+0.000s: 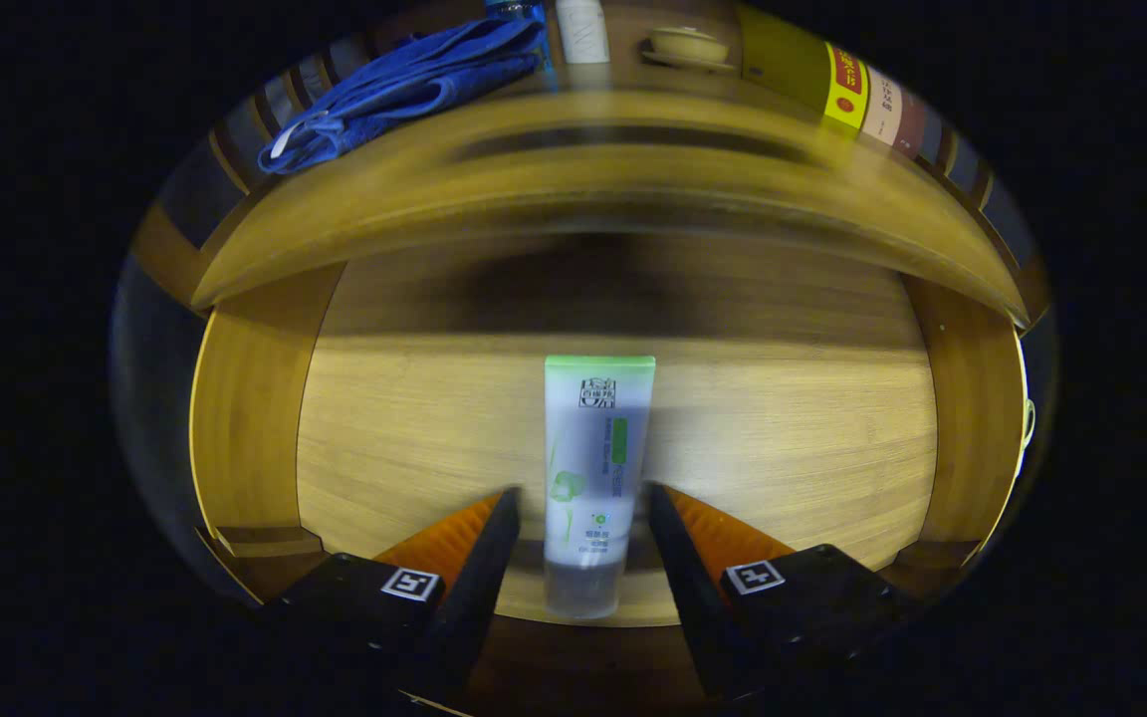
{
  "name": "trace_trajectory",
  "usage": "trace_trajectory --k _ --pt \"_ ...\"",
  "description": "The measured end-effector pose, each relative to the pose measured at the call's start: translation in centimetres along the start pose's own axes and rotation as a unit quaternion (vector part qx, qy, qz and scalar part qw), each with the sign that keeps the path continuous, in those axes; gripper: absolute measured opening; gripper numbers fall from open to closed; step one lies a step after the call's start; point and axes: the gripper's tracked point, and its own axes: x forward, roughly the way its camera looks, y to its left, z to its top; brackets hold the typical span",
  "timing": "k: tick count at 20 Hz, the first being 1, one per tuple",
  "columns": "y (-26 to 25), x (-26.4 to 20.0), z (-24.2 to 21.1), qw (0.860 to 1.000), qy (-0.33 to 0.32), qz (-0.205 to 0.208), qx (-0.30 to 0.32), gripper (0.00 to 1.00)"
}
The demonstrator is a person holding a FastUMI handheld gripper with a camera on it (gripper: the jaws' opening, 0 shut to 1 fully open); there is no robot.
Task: Pull open the drawer, take out the items inside it, and place them on the countertop above the cabinet.
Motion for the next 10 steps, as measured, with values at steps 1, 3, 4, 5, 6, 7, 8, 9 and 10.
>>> trace_trajectory --k 1,3,4,5,6,7,8,9,10 --pt "0.1 0.1 0.2 1.000 -0.003 0.001 -0.003 0.84" --pt "-0.1 -0.1 0.4 1.000 -0.007 -0.003 -0.009 0.76" --pt "-0.1 -0.2 0.4 1.000 -0.009 0.000 -0.010 0.71" --pt "-0.2 -0.4 0.7 1.000 -0.014 0.001 -0.009 0.67" --pt "-0.2 -0.8 1.0 1.000 -0.021 0.001 -0.008 0.63" --pt "-0.2 -1.2 1.3 1.000 -0.026 0.005 -0.008 0.59" --pt "-0.2 -1.7 1.6 1.000 -0.030 0.007 -0.006 0.57" --pt "-0.2 -2.3 2.0 0.999 -0.033 0.011 -0.003 0.56" --pt "-0.5 -2.2 0.9 0.999 -0.037 0.014 -0.001 0.56"
